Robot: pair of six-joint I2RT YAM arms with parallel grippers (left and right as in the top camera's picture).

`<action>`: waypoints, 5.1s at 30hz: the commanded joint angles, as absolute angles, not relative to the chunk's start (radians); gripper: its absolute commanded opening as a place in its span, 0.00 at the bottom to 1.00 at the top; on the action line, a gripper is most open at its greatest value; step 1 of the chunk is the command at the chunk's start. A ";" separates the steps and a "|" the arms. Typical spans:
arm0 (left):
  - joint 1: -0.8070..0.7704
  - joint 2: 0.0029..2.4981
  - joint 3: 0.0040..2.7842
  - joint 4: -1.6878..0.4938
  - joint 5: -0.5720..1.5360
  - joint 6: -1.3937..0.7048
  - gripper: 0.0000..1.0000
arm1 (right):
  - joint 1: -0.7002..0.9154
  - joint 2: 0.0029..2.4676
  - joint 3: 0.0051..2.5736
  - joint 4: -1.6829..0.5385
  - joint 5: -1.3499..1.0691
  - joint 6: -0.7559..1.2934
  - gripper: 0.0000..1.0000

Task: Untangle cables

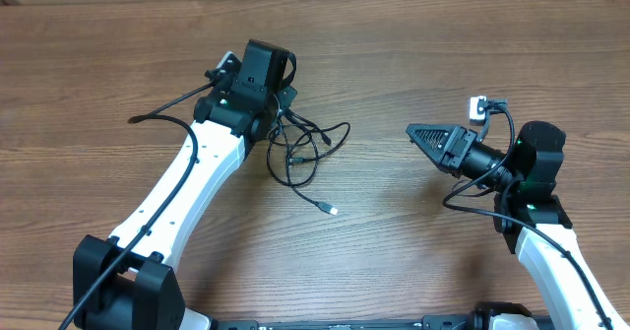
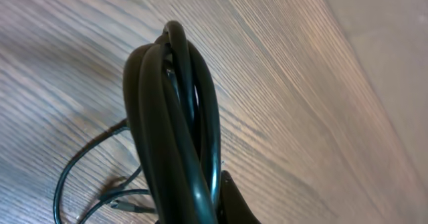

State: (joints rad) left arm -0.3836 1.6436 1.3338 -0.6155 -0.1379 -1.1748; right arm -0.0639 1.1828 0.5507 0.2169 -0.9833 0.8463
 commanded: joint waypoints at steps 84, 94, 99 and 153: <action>-0.529 1.613 1.345 -0.586 1.105 0.451 0.04 | 0.050 0.888 0.564 -0.143 -0.680 0.413 0.99; -0.529 1.614 1.345 -0.714 1.147 0.580 0.04 | 0.050 0.883 0.564 -0.112 -0.736 0.414 0.32; -0.529 1.613 1.345 -0.706 1.082 0.547 0.09 | 0.050 0.884 0.564 -0.114 -0.735 0.413 0.04; -0.407 1.602 1.353 -0.590 1.246 0.082 0.04 | 0.050 0.884 0.564 -0.068 -0.949 0.212 0.04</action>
